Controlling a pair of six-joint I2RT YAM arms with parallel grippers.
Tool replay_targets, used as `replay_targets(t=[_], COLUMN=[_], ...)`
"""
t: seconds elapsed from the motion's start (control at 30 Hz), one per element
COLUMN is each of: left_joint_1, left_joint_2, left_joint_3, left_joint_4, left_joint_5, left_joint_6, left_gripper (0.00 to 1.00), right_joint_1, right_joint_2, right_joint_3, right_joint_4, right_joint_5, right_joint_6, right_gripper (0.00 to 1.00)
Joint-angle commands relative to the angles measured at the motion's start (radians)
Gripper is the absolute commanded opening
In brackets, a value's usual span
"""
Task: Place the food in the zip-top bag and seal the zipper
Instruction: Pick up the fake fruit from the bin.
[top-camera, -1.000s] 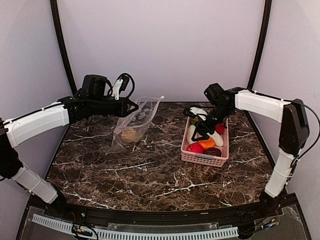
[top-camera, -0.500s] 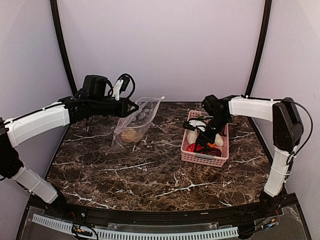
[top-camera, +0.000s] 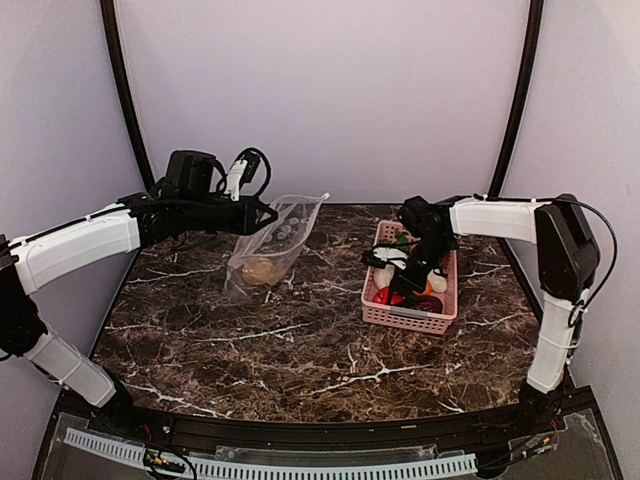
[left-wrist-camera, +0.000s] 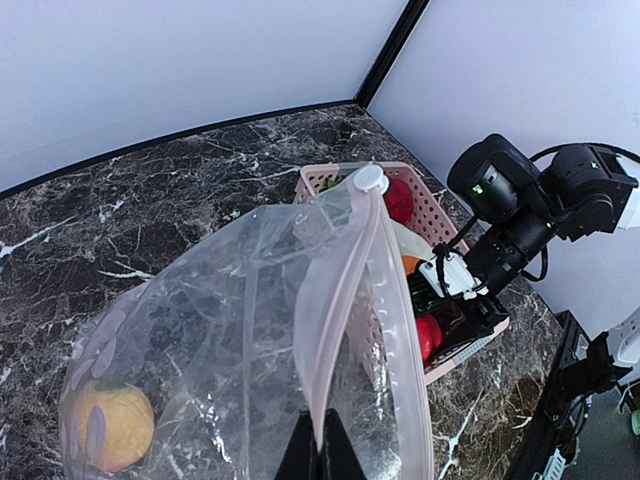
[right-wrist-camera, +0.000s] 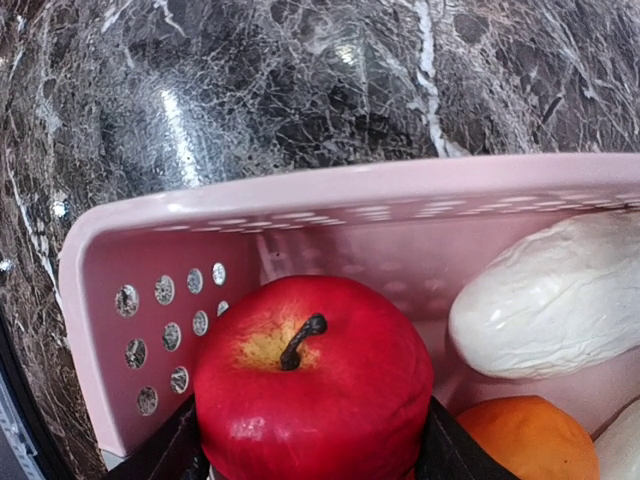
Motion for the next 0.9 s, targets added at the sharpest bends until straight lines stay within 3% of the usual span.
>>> replay_targets(t=[0.0,0.37,0.6,0.87], left_joint_1=[-0.003,-0.025,-0.093,-0.177], left_joint_2=[0.007,0.037,0.061,0.075], left_joint_3=[-0.012,0.029,0.054,0.098], left_joint_4=[0.0,0.019,0.018,0.038], left_joint_5=[0.012,0.044,-0.015,-0.137], left_joint_6=[-0.003,0.003,-0.083,-0.196], left_gripper=[0.01,0.01,0.01,0.01], right_joint_1=[0.008,0.008,0.008,0.026], right_joint_2=[-0.035,-0.211,-0.233,-0.265], right_joint_3=[0.03,0.188,0.41,0.367], right_joint_4=[-0.028,-0.071,-0.076,0.191], right_joint_5=[0.012,-0.154,-0.363,-0.559], right_joint_6=[0.005,0.025,0.06,0.294], right_gripper=[0.51,0.47,0.47,0.47])
